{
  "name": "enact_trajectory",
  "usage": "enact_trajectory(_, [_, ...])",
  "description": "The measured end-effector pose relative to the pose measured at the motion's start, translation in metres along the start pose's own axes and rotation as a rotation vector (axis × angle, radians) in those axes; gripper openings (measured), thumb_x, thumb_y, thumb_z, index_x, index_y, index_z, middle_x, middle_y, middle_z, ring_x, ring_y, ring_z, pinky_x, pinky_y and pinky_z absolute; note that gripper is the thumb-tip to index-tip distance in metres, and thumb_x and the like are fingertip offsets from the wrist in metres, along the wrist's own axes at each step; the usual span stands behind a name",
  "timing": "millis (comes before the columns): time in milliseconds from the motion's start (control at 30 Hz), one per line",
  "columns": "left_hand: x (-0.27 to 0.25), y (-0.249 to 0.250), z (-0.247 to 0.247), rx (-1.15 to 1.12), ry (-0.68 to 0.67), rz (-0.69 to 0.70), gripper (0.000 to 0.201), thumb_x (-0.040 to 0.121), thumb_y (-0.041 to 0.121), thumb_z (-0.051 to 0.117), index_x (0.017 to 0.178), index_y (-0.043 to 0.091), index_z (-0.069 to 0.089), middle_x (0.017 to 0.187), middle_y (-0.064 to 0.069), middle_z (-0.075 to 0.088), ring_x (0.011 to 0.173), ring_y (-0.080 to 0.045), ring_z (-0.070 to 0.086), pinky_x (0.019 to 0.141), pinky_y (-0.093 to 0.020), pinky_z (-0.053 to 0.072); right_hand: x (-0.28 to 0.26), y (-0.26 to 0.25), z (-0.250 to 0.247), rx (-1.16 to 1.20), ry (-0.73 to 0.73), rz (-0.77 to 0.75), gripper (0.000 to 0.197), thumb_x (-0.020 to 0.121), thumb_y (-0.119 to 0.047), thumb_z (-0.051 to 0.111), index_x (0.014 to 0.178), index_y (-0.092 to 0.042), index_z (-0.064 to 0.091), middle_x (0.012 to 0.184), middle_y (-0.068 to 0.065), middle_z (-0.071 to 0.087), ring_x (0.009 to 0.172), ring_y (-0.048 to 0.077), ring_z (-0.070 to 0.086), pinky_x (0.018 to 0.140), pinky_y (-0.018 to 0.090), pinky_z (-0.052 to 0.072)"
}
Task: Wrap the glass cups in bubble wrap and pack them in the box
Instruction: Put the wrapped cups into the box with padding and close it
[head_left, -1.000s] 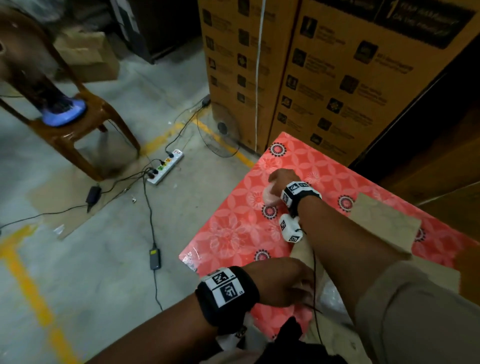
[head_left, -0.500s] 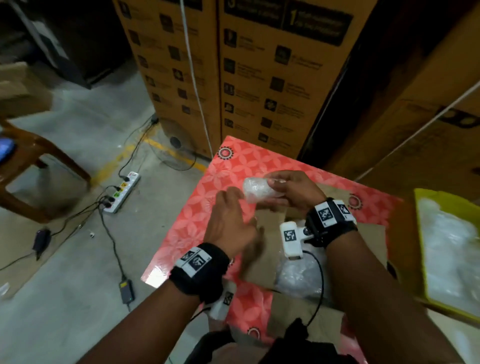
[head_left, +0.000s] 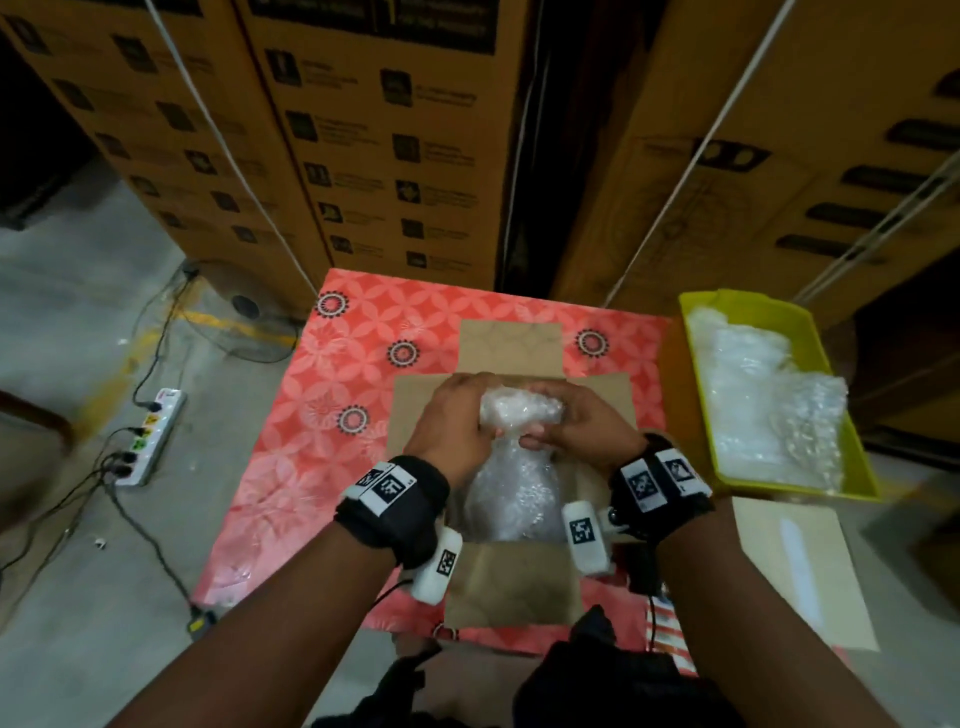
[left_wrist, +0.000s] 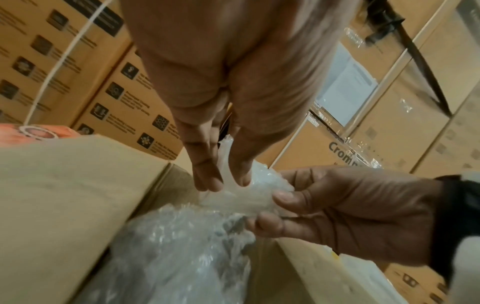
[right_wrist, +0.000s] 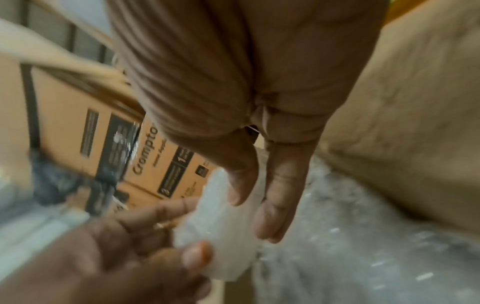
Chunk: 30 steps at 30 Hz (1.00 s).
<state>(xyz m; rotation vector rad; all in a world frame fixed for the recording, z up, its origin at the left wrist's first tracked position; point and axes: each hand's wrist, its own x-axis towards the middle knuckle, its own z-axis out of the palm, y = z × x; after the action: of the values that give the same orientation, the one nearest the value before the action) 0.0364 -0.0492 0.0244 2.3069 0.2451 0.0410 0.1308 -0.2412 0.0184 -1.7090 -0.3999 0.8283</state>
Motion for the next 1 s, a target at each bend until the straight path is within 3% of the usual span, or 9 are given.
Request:
enact_trajectory(133, [-0.002, 0.001, 0.014, 0.126, -0.016, -0.037, 0.056, 0.082, 0.002, 0.077, 0.135, 0.021, 0.069, 0.134, -0.011, 0.064, 0.123, -0.031, 0.061, 0.106, -0.04, 0.05, 0.005, 0.013, 0.006, -0.672, 0.086, -0.018, 0.06, 0.087, -0.015, 0.082, 0.144, -0.018, 0.063, 0.142, 0.008, 0.066, 0.13, 0.023, 0.062, 0.11, 0.031, 0.046])
enact_trajectory(267, [-0.005, 0.002, 0.028, 0.324, -0.166, -0.122, 0.04, 0.089, 0.006, 0.073, 0.126, 0.016, 0.065, 0.13, -0.016, 0.06, 0.112, -0.038, 0.066, 0.094, -0.043, 0.055, 0.008, 0.015, 0.029, -1.144, 0.034, -0.008, 0.041, 0.095, -0.009, 0.066, 0.133, -0.024, 0.068, 0.133, 0.013, 0.065, 0.123, 0.034, 0.063, 0.097, 0.041, 0.056])
enact_trajectory(367, [-0.01, -0.001, 0.036, 0.406, -0.219, -0.142, 0.036, 0.089, 0.005, 0.071, 0.122, 0.011, 0.059, 0.125, -0.019, 0.059, 0.103, -0.04, 0.066, 0.088, -0.046, 0.055, 0.006, 0.01, 0.042, -1.311, 0.058, 0.041, 0.036, 0.099, -0.007, 0.055, 0.127, -0.023, 0.072, 0.129, 0.009, 0.066, 0.114, 0.033, 0.068, 0.086, 0.043, 0.059])
enact_trajectory(467, [-0.009, -0.003, 0.039, 0.465, -0.206, -0.128, 0.034, 0.091, 0.004, 0.067, 0.123, 0.008, 0.058, 0.12, -0.021, 0.062, 0.1, -0.04, 0.067, 0.086, -0.047, 0.056, 0.007, 0.007, 0.043, -1.332, 0.084, 0.067, 0.033, 0.097, -0.007, 0.058, 0.123, -0.02, 0.072, 0.123, 0.01, 0.072, 0.108, 0.032, 0.071, 0.085, 0.042, 0.06])
enact_trajectory(600, [-0.005, 0.001, 0.038, 0.507, -0.213, -0.11, 0.027, 0.093, 0.005, 0.066, 0.118, 0.009, 0.058, 0.117, -0.021, 0.064, 0.098, -0.04, 0.068, 0.082, -0.046, 0.056, 0.01, 0.002, 0.035, -1.214, 0.067, 0.084, 0.036, 0.096, -0.008, 0.064, 0.129, -0.019, 0.073, 0.126, 0.013, 0.073, 0.114, 0.033, 0.069, 0.094, 0.041, 0.058])
enact_trajectory(733, [-0.004, 0.004, 0.038, 0.512, -0.182, -0.105, 0.04, 0.084, 0.021, 0.084, 0.118, 0.013, 0.064, 0.127, -0.014, 0.056, 0.101, -0.037, 0.067, 0.082, -0.043, 0.058, 0.002, 0.004, 0.025, -1.159, 0.066, 0.066, 0.048, 0.094, 0.002, 0.06, 0.136, -0.019, 0.069, 0.13, 0.014, 0.071, 0.118, 0.034, 0.067, 0.095, 0.039, 0.055])
enact_trajectory(800, [-0.003, 0.008, 0.041, 0.544, -0.177, -0.075, 0.036, 0.087, 0.025, 0.084, 0.117, 0.013, 0.07, 0.128, -0.011, 0.058, 0.109, -0.034, 0.065, 0.086, -0.042, 0.057, -0.003, 0.005, 0.023, -1.177, 0.059, 0.057, 0.045, 0.093, 0.004, 0.058, 0.131, -0.017, 0.071, 0.125, 0.016, 0.072, 0.115, 0.035, 0.068, 0.091, 0.039, 0.056])
enact_trajectory(900, [0.002, 0.014, 0.047, 0.589, -0.193, -0.052, 0.026, 0.093, 0.016, 0.075, 0.119, 0.013, 0.073, 0.123, -0.012, 0.067, 0.116, -0.031, 0.065, 0.089, -0.037, 0.052, -0.011, 0.007, 0.027, -1.22, -0.014, 0.055, 0.037, 0.094, 0.004, 0.055, 0.121, -0.013, 0.074, 0.118, 0.018, 0.073, 0.107, 0.037, 0.07, 0.085, 0.041, 0.055])
enact_trajectory(1000, [0.008, 0.017, 0.043, 0.603, -0.201, -0.074, 0.021, 0.092, 0.015, 0.076, 0.113, 0.014, 0.074, 0.12, -0.011, 0.069, 0.11, -0.03, 0.066, 0.087, -0.036, 0.053, -0.012, 0.003, 0.028, -1.197, -0.045, 0.065, 0.039, 0.095, 0.004, 0.054, 0.126, -0.012, 0.071, 0.122, 0.019, 0.071, 0.11, 0.037, 0.069, 0.087, 0.042, 0.056])
